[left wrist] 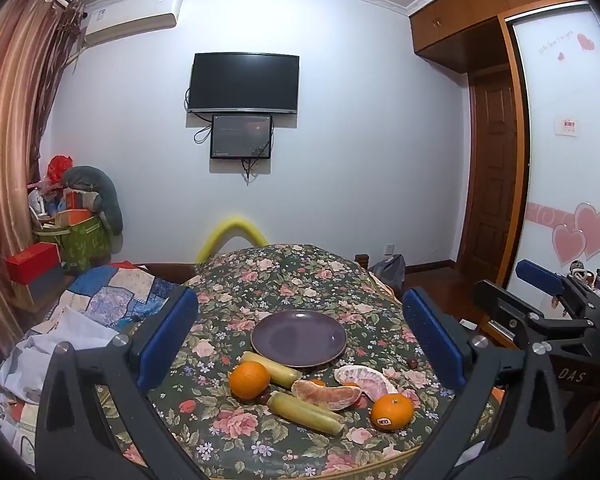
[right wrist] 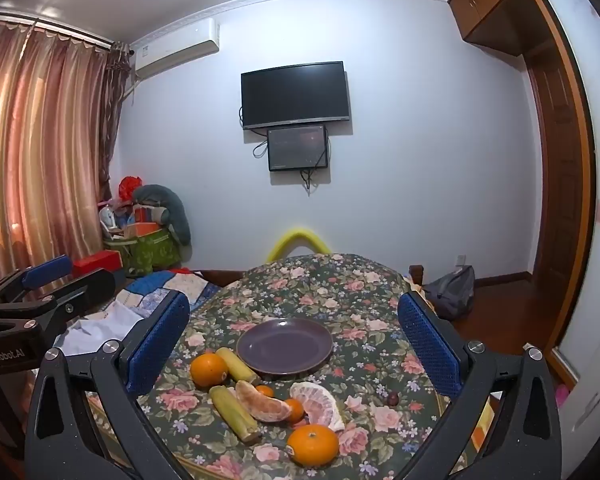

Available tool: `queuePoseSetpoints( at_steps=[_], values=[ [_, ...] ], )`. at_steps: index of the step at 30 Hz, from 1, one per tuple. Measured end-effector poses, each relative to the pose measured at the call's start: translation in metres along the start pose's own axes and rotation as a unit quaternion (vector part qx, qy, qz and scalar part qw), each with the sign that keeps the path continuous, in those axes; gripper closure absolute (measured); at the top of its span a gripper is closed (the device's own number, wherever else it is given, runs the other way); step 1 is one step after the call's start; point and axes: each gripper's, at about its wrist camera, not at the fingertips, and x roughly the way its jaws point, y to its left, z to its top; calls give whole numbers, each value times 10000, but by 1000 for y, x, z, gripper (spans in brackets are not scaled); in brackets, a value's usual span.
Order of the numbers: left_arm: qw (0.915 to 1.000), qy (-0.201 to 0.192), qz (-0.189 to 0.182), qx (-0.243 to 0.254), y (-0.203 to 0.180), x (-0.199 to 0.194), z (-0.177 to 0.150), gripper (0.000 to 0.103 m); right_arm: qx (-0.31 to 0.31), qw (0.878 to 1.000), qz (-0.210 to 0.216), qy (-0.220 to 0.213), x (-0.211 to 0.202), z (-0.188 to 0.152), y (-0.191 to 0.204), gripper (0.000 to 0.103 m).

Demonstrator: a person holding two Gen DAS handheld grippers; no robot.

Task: Organize fruits

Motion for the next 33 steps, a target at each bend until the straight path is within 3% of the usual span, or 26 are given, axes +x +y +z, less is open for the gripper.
queuePoseSetpoints(
  at_steps=[33],
  values=[
    [10000,-2,38,76,-3,7,-4,0,-26,10000,10,12,-1,-1,3,0]
  ],
)
